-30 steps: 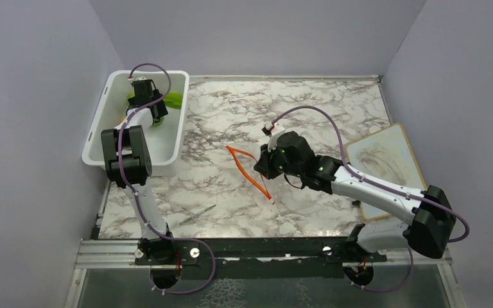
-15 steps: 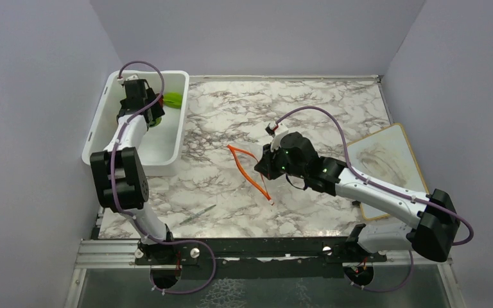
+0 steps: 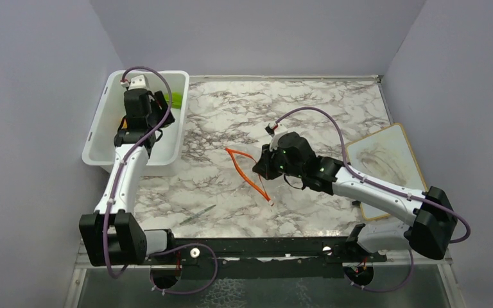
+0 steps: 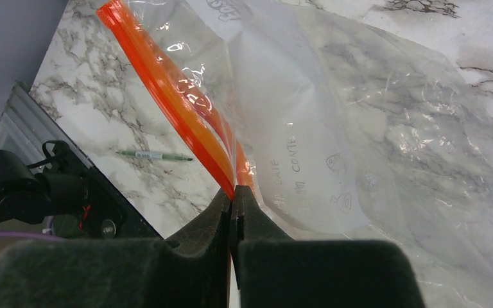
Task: Place the food in the zip-top bag and seal the zipper
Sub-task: Pick up the fake vegetable from the bin, then place the fake vegetable in the zipper food storage bag.
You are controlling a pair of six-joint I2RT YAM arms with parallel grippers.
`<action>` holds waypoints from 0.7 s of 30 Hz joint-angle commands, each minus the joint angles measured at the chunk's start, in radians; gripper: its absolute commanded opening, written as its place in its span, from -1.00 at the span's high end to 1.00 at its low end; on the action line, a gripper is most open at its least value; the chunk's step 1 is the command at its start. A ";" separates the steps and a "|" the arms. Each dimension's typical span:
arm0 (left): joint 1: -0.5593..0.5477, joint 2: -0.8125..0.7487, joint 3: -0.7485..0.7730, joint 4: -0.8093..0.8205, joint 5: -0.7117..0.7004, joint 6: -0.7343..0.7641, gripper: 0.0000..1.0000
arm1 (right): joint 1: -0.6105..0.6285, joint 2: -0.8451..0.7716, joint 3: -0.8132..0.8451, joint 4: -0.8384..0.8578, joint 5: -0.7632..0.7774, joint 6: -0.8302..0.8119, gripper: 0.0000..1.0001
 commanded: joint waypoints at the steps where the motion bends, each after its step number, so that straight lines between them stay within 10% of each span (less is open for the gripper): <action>1: -0.016 -0.116 -0.031 -0.020 0.112 -0.013 0.25 | -0.004 0.010 0.033 0.030 -0.007 0.024 0.98; 21: -0.160 -0.292 -0.131 -0.017 0.719 -0.085 0.25 | -0.027 0.055 0.106 0.028 0.037 0.095 0.99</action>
